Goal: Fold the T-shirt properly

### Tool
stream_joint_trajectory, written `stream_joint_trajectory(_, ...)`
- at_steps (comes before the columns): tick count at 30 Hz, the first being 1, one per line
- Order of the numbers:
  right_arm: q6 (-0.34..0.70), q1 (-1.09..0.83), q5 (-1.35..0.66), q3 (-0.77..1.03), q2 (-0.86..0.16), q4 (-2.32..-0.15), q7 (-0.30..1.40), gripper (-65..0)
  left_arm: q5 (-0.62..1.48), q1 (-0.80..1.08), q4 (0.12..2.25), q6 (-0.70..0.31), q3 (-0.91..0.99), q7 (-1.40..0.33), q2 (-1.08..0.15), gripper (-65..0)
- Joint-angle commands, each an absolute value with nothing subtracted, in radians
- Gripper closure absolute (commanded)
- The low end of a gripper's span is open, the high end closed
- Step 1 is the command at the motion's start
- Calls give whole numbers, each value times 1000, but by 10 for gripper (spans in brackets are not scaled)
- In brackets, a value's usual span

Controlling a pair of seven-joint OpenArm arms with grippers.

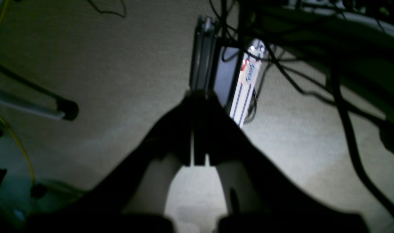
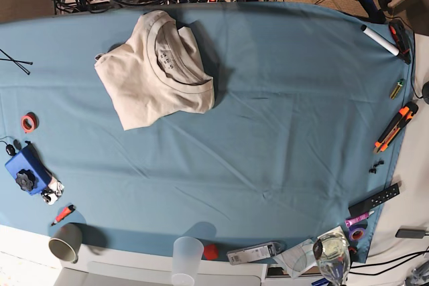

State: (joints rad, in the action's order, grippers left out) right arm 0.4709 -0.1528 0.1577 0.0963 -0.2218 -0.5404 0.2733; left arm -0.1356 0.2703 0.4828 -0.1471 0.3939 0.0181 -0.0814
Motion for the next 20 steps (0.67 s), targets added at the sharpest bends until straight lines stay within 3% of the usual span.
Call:
stream_joint_trajectory(1, 453, -147, 175, 52, -233, -542, 268, 0, -134, 270, 486, -161, 396, 26, -86, 0)
stream_joint_trajectory(9, 339, -150, 180, -231, -232, -543, 257, 0, -134, 286, 507, -207, 396, 24, -84, 0)
stream_joint_trajectory(20, 336, -149, 120, -248, -232, -543, 255, 0, -134, 285, 538, -207, 396, 24, -83, 0)
